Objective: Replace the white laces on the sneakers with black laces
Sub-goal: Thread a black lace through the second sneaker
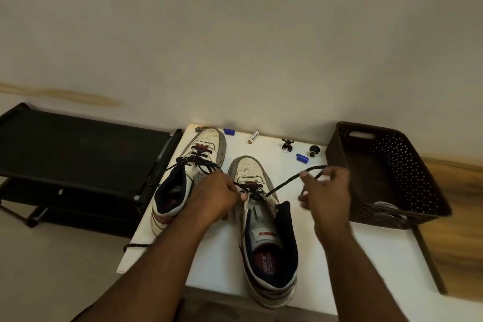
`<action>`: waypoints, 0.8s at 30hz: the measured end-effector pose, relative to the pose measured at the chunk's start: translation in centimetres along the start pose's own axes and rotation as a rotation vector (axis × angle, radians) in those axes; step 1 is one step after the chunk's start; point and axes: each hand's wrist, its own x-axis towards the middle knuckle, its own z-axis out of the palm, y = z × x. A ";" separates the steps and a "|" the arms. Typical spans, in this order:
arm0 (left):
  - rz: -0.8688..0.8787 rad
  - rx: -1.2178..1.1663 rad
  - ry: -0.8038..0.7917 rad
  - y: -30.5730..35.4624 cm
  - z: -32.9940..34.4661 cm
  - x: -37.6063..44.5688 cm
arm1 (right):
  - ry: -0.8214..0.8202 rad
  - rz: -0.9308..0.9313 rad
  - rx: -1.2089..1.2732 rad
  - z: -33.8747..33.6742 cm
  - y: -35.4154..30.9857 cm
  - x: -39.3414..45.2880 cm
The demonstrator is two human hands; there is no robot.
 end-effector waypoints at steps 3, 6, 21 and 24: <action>-0.085 -0.131 -0.089 0.2 0.0 -0.4 | -0.318 0.136 -0.315 1.3 0.6 -0.7; -0.081 -0.183 -0.081 0.3 0.2 -0.3 | -0.454 0.094 -0.199 2.7 1.0 -1.0; 0.030 0.151 0.109 0.3 -0.2 1.2 | -0.479 0.061 -0.178 1.1 0.2 0.0; 0.065 0.153 0.120 0.3 -0.1 1.1 | -0.545 -0.167 -0.442 2.8 1.3 0.0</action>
